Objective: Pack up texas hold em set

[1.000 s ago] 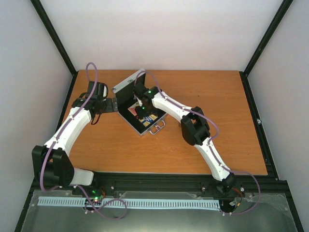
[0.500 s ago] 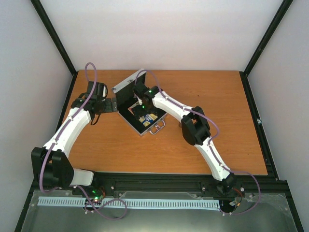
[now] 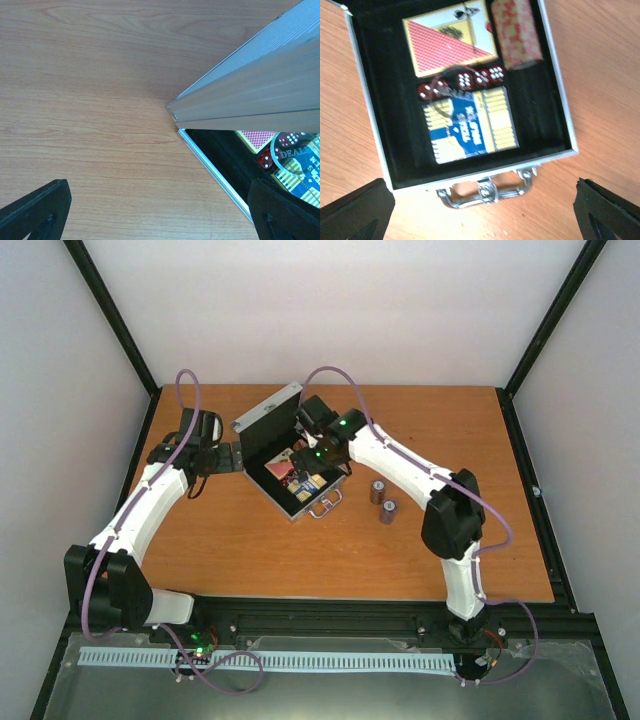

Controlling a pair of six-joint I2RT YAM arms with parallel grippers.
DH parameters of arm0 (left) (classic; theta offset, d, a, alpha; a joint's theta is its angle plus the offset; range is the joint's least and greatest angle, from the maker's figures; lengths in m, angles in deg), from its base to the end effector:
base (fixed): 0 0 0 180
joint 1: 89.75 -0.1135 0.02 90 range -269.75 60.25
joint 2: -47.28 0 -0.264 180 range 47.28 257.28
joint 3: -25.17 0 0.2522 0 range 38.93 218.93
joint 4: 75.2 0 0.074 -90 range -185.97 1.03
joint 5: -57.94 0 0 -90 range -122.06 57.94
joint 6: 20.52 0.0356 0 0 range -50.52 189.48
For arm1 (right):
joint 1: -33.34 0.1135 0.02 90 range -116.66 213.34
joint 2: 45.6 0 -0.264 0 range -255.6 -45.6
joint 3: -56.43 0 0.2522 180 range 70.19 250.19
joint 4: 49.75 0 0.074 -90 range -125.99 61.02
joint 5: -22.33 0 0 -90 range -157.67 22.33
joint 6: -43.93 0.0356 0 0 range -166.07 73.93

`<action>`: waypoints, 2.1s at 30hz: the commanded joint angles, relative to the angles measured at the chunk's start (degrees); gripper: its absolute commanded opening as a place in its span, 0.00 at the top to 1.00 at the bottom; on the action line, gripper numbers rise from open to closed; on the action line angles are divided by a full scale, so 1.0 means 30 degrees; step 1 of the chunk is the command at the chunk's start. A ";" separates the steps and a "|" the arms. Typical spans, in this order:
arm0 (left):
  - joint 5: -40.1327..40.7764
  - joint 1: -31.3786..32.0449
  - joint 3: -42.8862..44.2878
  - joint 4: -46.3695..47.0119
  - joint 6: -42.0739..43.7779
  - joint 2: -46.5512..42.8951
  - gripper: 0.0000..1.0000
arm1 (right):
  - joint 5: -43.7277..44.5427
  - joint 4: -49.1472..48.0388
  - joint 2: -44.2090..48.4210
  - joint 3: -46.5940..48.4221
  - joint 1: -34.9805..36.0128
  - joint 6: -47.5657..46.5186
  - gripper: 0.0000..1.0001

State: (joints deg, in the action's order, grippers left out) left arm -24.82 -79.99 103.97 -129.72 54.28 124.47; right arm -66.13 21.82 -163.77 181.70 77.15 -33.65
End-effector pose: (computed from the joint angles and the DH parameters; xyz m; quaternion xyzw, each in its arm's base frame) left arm 0.2762 -0.0430 0.2908 -0.0650 0.9442 -0.0101 0.3229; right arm 0.3197 0.3054 0.2785 -0.2609 0.9396 0.0926 0.2010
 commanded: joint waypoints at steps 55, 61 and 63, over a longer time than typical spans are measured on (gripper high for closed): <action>-0.0068 -0.0089 -0.0006 0.0181 -0.0145 0.0243 0.00 | 0.1695 -0.1649 0.1841 -0.9646 -0.4818 -0.0446 0.50; -0.0120 -0.0074 -0.0202 -0.0064 -0.0111 -0.0249 0.00 | 0.1718 -0.1697 0.2049 -0.9803 -0.4848 -0.0451 0.85; -0.0063 -0.0088 -0.0171 -0.0150 -0.0022 -0.0417 0.00 | 0.1431 -0.1649 0.2482 -0.9600 -0.4848 -0.0442 0.89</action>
State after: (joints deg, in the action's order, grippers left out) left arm -25.62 -79.99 103.05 -129.52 54.28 125.54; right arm -60.77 17.79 -157.47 153.26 63.07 -34.98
